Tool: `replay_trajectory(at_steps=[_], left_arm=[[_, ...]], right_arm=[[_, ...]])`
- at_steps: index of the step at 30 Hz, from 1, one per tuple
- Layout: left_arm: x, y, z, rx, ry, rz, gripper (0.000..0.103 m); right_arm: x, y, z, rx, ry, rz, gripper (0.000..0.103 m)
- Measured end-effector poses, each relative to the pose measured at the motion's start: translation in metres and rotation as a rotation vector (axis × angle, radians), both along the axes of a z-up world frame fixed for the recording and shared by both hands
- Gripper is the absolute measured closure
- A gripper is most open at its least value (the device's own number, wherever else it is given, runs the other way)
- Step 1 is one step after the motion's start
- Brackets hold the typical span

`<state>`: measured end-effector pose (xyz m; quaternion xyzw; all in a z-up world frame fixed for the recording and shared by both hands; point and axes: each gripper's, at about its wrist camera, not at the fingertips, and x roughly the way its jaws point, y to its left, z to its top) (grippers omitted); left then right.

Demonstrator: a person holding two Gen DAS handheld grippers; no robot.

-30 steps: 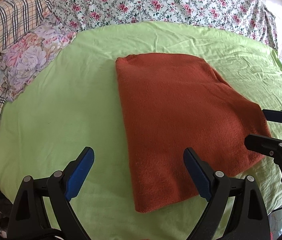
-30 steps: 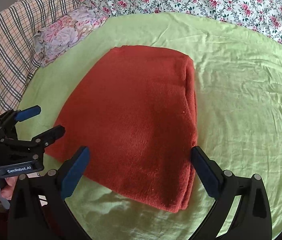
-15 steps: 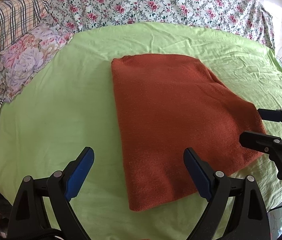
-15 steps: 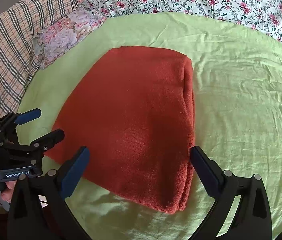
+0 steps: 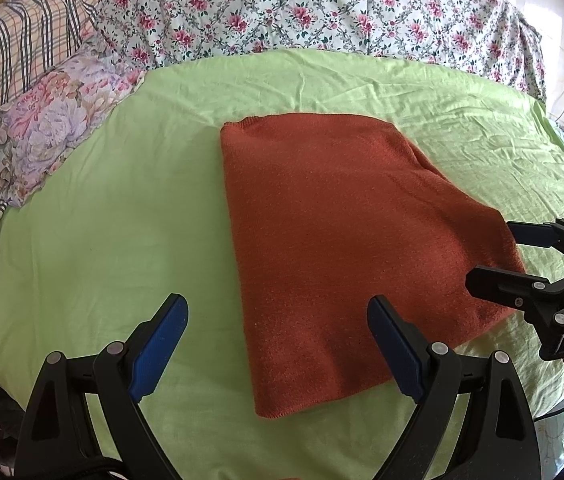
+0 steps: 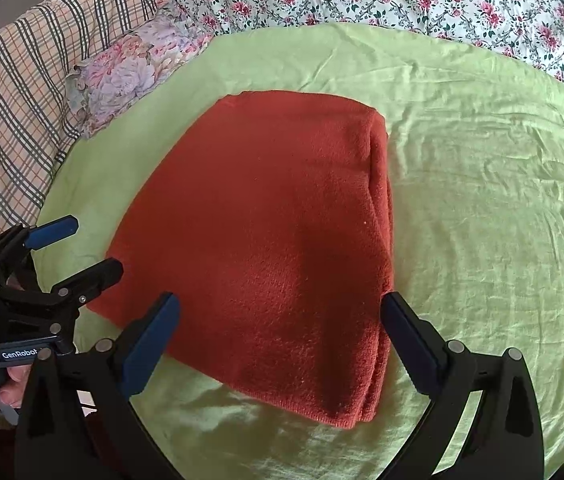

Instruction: Fold small clothes

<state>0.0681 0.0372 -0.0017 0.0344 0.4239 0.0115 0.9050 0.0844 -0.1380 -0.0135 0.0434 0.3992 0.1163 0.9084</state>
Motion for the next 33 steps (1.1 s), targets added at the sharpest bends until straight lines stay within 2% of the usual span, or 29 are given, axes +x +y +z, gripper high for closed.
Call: replay_trajectory(at_steps=[33], left_arm=[[-0.0005, 0.0006, 0.0061, -0.016, -0.011, -0.011, 0.011]], right_arm=[[-0.002, -0.0023, 0.0054, 0.006, -0.017, 0.001, 0.003]])
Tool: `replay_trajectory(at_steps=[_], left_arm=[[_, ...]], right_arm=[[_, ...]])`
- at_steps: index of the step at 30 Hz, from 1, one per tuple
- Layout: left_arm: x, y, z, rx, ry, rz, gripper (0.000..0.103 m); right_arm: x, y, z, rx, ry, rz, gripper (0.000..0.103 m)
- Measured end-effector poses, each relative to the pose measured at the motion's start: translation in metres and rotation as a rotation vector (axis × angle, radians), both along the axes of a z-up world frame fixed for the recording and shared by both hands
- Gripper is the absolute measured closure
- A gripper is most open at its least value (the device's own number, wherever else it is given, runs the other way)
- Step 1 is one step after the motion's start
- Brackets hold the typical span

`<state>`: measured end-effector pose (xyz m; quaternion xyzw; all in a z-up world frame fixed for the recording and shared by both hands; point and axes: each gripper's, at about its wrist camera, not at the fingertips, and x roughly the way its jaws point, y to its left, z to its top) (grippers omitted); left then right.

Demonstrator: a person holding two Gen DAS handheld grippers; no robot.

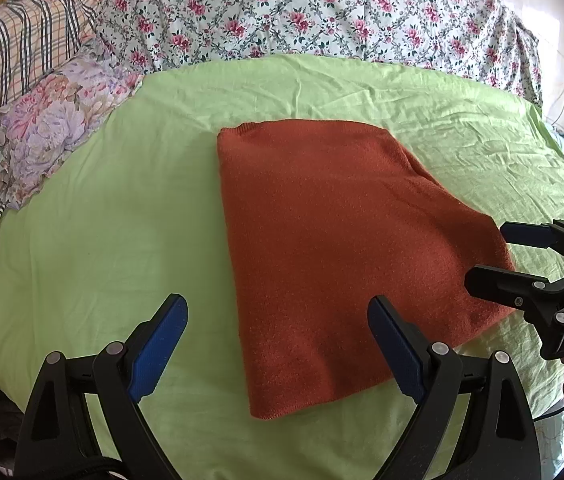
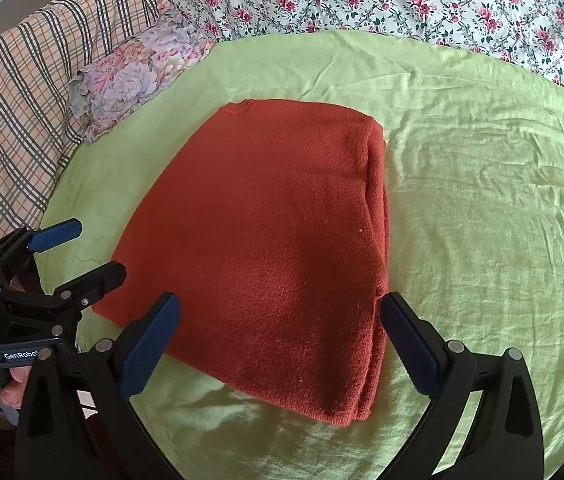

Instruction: Fold small clothes

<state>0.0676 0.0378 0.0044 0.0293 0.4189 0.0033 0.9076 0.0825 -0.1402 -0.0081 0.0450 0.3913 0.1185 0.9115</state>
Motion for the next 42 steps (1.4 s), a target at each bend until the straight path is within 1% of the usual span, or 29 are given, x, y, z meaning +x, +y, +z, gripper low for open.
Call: replay_trajectory(at_steps=[42], left_arm=[[0.0017, -0.005, 0.0011, -0.007, -0.003, -0.005, 0.011]], right_arm=[[-0.0024, 0.0037, 0.0085, 0.004, -0.011, -0.001, 0.003]])
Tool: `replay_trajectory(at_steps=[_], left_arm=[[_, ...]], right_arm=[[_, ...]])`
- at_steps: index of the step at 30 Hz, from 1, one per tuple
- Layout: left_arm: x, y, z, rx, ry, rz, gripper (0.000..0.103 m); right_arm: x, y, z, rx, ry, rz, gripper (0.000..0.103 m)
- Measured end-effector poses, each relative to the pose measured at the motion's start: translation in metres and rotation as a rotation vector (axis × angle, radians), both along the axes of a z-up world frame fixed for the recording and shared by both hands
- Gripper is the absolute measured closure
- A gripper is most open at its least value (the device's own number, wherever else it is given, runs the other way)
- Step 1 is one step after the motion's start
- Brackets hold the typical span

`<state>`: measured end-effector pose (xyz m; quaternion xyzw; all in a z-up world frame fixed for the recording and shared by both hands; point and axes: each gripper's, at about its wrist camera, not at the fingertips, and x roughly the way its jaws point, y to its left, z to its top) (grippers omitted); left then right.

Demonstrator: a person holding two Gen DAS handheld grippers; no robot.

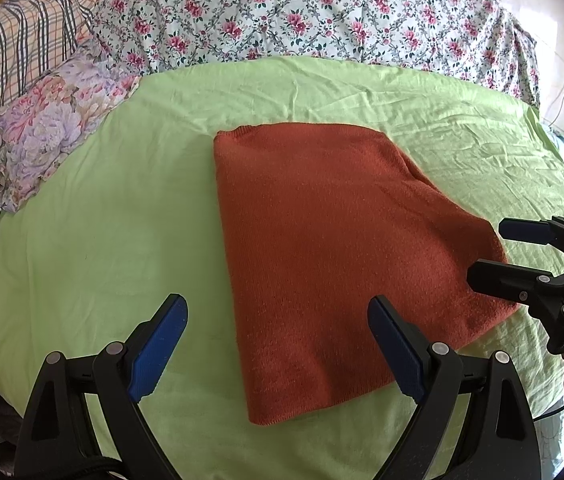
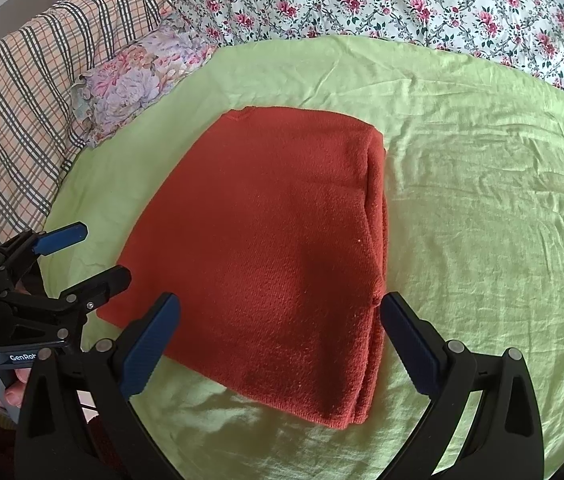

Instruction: Fold small clothes

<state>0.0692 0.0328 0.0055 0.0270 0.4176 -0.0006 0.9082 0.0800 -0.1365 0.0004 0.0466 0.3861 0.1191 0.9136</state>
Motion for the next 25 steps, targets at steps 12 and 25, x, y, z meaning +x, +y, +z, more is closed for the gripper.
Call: replay_trajectory(at_steps=[12, 25], left_arm=[[0.019, 0.007, 0.002, 0.0, -0.012, 0.003, 0.011], [0.025, 0.011, -0.003, 0.008, -0.005, 0.017, 0.011]], right_arm=[[0.013, -0.001, 0.009, -0.001, -0.016, 0.018, 0.003], [0.019, -0.006, 0.002, 0.02, -0.005, 0.011, 0.003]])
